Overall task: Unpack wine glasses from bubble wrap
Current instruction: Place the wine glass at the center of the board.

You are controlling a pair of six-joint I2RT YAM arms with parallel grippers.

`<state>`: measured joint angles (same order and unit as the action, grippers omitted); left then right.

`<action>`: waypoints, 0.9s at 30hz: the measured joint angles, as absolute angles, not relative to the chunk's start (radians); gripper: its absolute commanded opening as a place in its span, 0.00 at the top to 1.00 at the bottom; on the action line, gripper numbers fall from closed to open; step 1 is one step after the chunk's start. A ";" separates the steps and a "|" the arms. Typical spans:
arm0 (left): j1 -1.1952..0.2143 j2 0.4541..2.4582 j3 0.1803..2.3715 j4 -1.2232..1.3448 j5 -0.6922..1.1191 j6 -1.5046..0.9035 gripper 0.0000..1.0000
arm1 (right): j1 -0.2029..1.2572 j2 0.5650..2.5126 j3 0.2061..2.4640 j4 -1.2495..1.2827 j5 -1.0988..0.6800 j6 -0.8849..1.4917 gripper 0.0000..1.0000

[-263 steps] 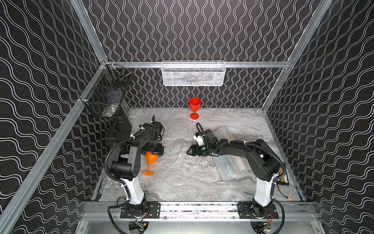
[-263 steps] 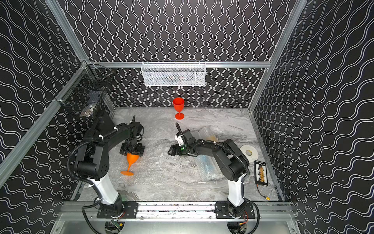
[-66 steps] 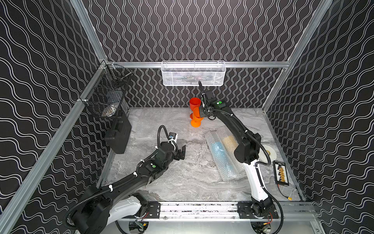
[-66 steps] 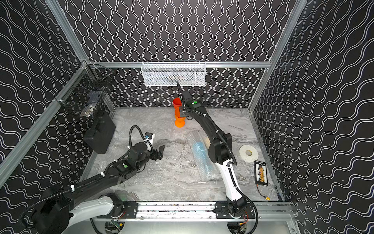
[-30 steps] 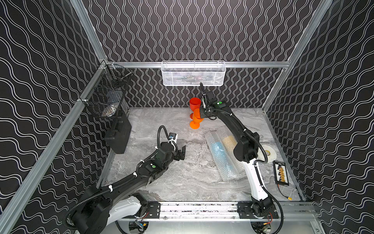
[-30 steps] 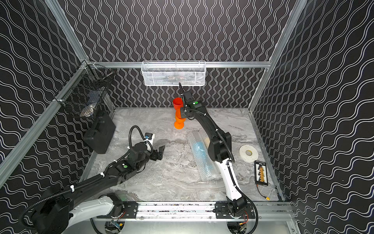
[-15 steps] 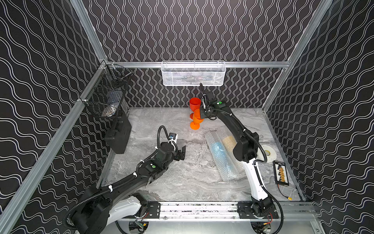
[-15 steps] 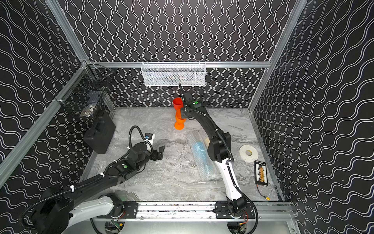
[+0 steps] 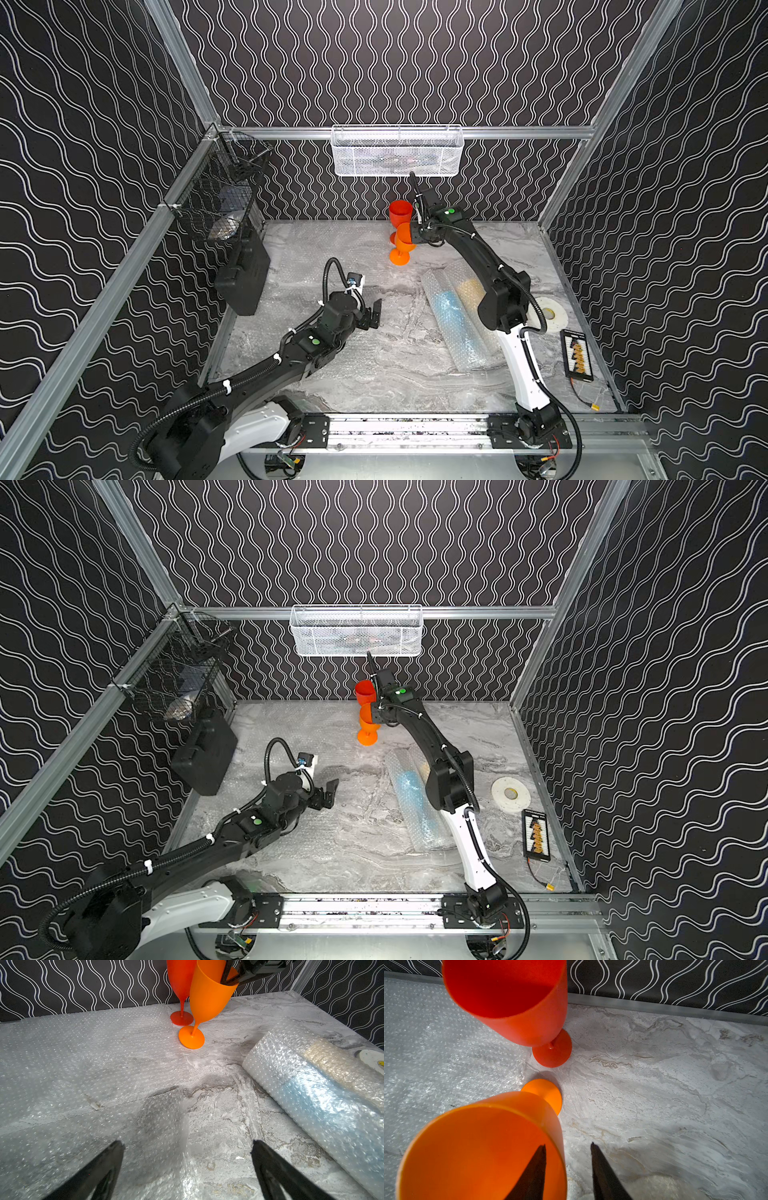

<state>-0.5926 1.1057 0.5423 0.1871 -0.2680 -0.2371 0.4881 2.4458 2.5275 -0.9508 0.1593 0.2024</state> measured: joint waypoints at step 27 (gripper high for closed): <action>-0.593 1.114 0.542 0.187 -0.265 -0.237 0.01 | 0.488 2.391 2.524 -0.940 0.115 0.210 0.55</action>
<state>-0.5926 1.1145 0.5423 0.1875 -0.2649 -0.2371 0.4881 2.3905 2.5240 -0.9398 0.1154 0.2100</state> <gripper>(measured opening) 0.994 0.455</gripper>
